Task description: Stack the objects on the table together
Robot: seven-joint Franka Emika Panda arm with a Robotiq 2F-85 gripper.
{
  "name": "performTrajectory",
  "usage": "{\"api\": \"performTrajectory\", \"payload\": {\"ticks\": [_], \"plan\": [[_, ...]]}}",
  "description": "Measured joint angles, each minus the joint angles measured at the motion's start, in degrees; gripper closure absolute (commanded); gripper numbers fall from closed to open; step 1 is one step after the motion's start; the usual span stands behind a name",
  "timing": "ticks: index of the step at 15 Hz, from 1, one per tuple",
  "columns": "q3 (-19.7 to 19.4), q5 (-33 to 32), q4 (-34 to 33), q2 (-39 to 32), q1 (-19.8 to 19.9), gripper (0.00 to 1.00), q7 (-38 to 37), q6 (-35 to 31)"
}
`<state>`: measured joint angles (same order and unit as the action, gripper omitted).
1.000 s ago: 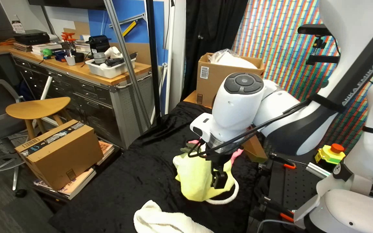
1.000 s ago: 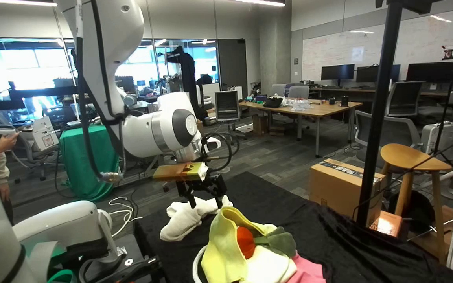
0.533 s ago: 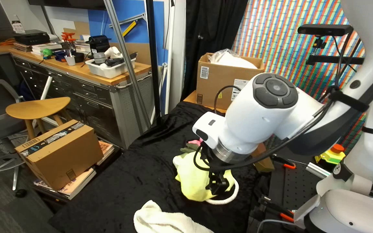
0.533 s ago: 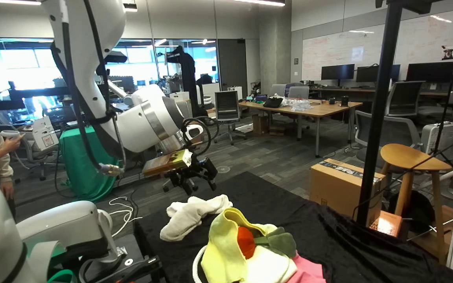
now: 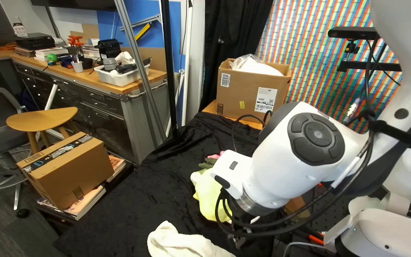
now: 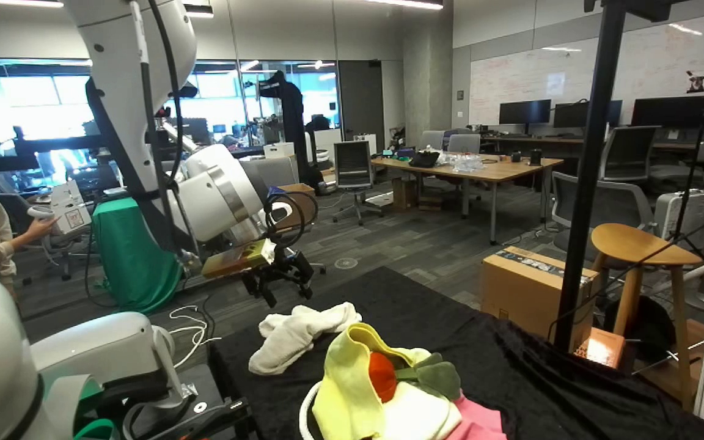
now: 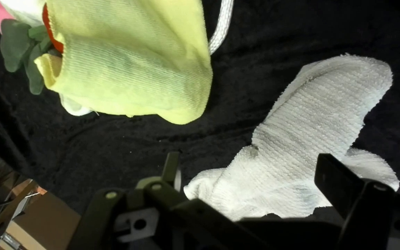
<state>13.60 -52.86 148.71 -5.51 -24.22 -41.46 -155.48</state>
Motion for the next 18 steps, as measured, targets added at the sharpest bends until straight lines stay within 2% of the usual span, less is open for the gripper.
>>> {"api": "performTrajectory", "payload": {"ticks": [9, 14, 18], "plan": [[1.9, 5.1, -13.0, -12.5, -2.0, 0.00, 1.0, 11.1], [1.9, 8.5, -18.5, -17.4, -3.0, 0.00, 1.0, 13.3], [1.9, 15.1, -22.4, -21.0, -3.8, 0.00, 3.0, 14.7]]}}
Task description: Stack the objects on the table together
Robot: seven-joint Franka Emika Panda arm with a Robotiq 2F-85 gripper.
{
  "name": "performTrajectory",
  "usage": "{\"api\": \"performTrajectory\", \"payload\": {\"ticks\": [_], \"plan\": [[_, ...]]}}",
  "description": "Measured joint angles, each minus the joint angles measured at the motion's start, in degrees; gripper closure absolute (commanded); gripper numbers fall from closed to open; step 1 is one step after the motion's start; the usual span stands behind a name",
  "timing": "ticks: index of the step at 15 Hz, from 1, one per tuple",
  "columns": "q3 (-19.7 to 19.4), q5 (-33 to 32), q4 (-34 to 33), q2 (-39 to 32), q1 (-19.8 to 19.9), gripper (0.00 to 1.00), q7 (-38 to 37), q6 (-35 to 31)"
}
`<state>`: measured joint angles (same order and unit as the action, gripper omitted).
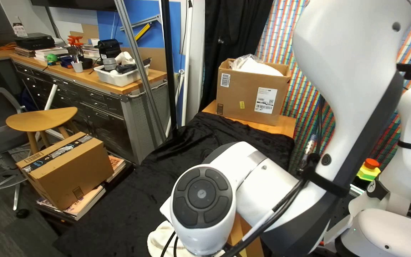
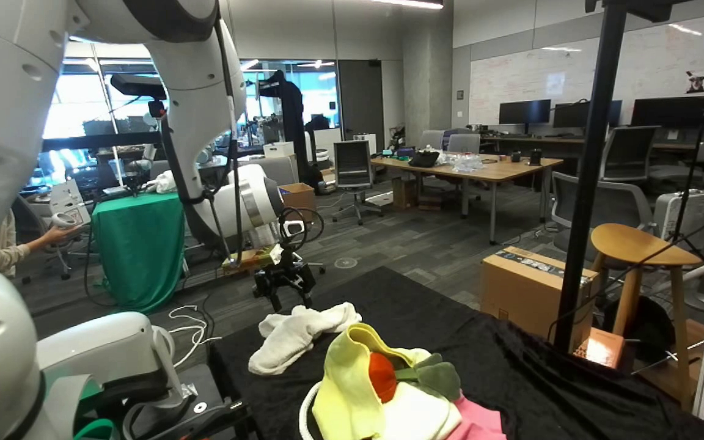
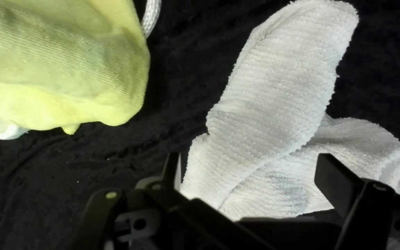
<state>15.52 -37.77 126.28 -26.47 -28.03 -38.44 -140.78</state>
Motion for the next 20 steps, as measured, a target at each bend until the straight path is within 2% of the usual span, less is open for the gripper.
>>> {"api": "performTrajectory", "payload": {"ticks": [6, 11, 20], "plan": [[-0.3, 9.8, -5.4, -4.4, -2.3, 0.00, 2.9, 2.6], [-0.9, 16.3, -9.2, -7.3, -2.7, 0.00, 8.2, 3.1], [-4.5, 21.1, -12.5, -9.7, -1.3, 0.00, 15.9, 3.4]]}}
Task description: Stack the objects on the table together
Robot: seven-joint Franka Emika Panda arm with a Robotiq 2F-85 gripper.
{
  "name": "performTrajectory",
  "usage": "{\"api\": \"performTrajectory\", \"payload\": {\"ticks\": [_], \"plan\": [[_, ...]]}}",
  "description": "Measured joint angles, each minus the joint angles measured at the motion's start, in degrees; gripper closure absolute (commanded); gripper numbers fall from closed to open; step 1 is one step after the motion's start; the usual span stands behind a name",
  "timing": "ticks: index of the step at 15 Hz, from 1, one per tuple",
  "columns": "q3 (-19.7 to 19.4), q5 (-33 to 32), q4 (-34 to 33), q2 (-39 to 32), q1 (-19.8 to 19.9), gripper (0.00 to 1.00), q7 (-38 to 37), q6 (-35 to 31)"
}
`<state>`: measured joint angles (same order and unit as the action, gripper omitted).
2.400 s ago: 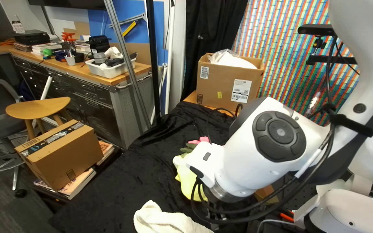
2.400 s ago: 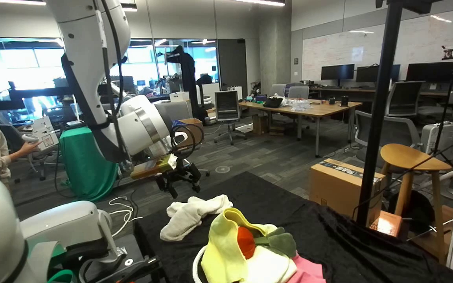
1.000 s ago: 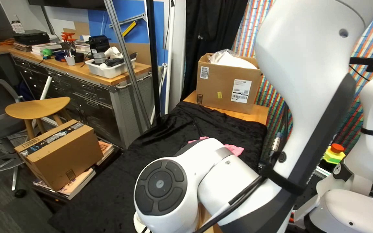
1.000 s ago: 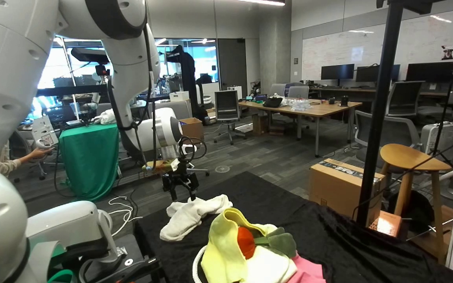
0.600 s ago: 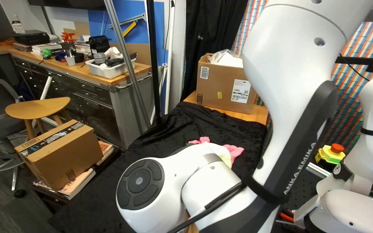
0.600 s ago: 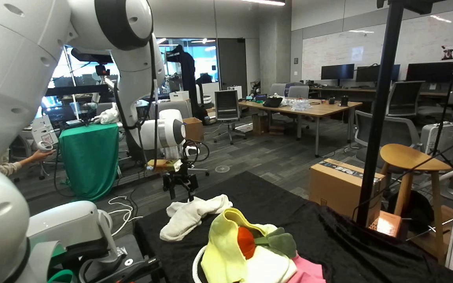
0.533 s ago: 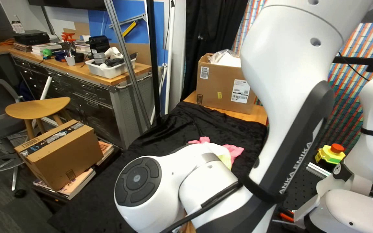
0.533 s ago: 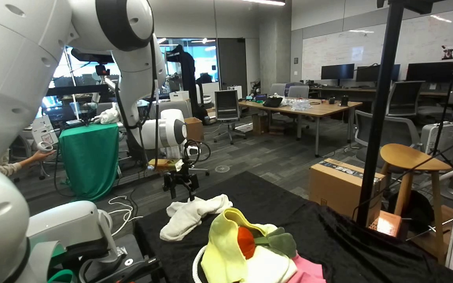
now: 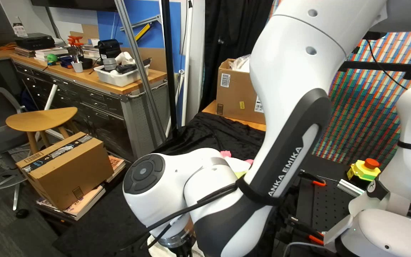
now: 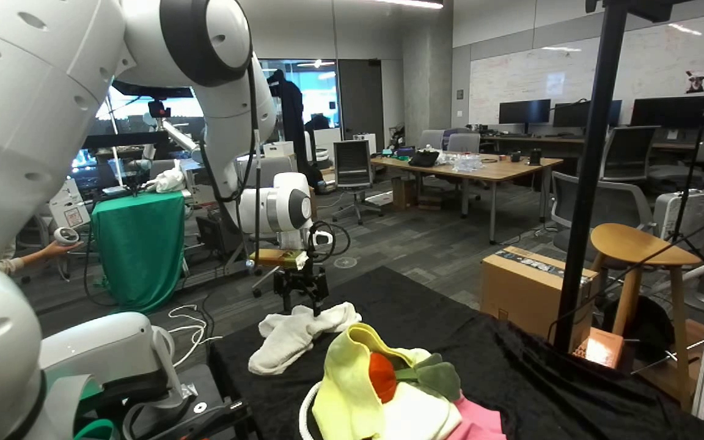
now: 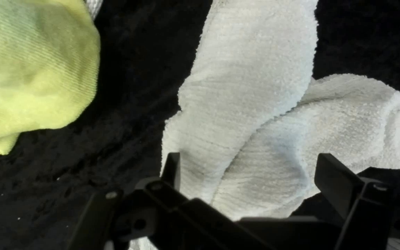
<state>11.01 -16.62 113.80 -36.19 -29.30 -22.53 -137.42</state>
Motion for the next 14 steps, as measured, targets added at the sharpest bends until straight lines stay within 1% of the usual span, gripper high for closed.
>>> {"api": "performTrajectory", "payload": {"ticks": [3, 9, 10, 11, 12, 14], "plan": [[0.0, 2.2, -0.1, -0.6, 1.0, 0.00, 1.8, 0.9], [0.0, 3.9, -0.3, -1.4, 1.5, 0.00, 2.9, 2.3], [0.0, 4.2, -0.4, -1.4, 1.5, 0.25, 3.1, 2.6], [0.0, 4.4, -0.6, -1.4, 1.6, 0.28, 3.3, 3.0], [-0.1, 4.4, -0.8, -1.5, 1.7, 0.34, 3.4, 3.4], [-0.1, 4.5, -1.2, -1.7, 1.7, 0.51, 3.5, 3.8]]}}
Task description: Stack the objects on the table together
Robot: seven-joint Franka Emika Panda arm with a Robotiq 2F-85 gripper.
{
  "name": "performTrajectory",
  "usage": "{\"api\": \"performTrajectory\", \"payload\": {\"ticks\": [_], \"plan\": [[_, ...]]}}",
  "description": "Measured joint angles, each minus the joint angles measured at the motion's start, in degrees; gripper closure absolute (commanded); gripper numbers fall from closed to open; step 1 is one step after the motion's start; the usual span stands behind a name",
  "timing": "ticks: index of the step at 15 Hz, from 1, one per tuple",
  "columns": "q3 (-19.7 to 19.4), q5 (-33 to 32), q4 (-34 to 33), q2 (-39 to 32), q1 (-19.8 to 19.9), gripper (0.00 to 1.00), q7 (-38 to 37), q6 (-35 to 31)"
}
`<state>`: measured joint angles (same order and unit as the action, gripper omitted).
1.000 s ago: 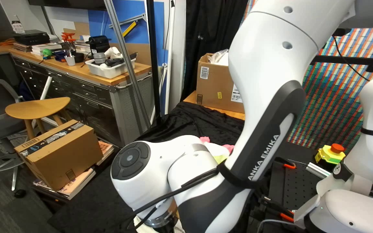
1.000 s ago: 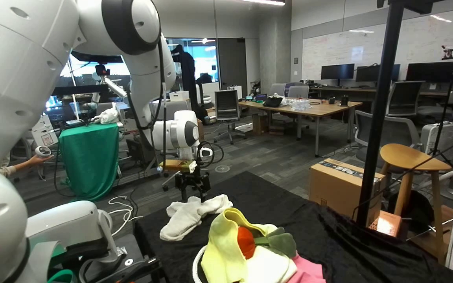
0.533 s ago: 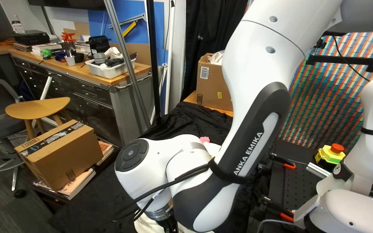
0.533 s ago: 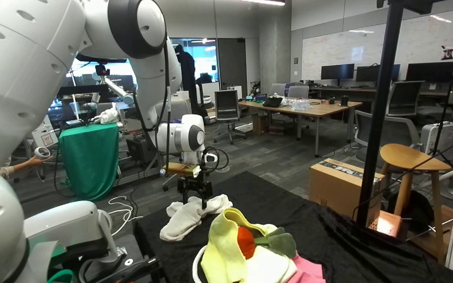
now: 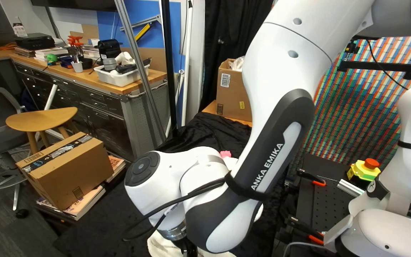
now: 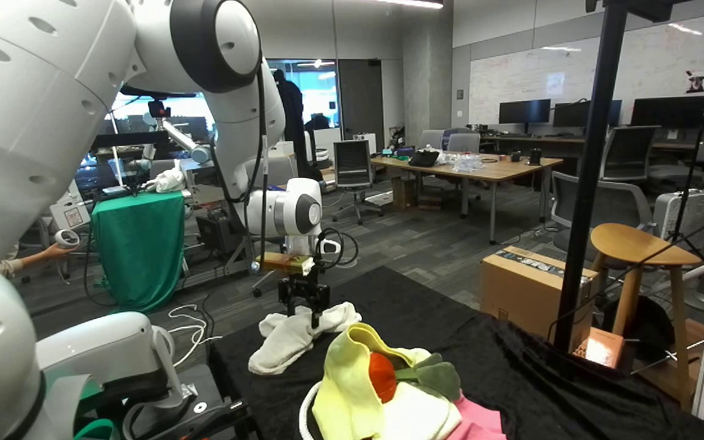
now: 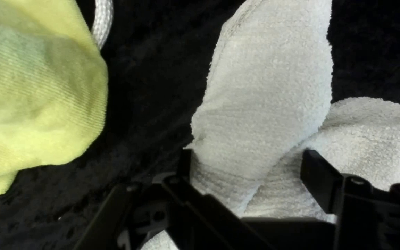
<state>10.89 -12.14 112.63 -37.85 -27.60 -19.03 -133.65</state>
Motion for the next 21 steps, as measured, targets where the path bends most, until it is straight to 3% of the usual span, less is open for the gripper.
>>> {"api": "performTrajectory", "payload": {"ticks": [5, 7, 9, 14, 21], "plan": [[-0.2, 0.0, -1.0, -0.7, 0.1, 0.89, 0.0, 0.9], [-0.3, 0.0, -1.3, -0.9, 0.2, 0.96, 0.0, 1.6], [-0.7, 0.0, -1.4, -0.8, 0.2, 0.99, 0.1, 2.7], [-1.2, 0.0, -0.4, 1.3, 0.4, 0.95, 2.6, 8.0], [0.4, 0.0, 7.1, 12.9, 4.5, 0.95, 11.4, 15.6]]}}
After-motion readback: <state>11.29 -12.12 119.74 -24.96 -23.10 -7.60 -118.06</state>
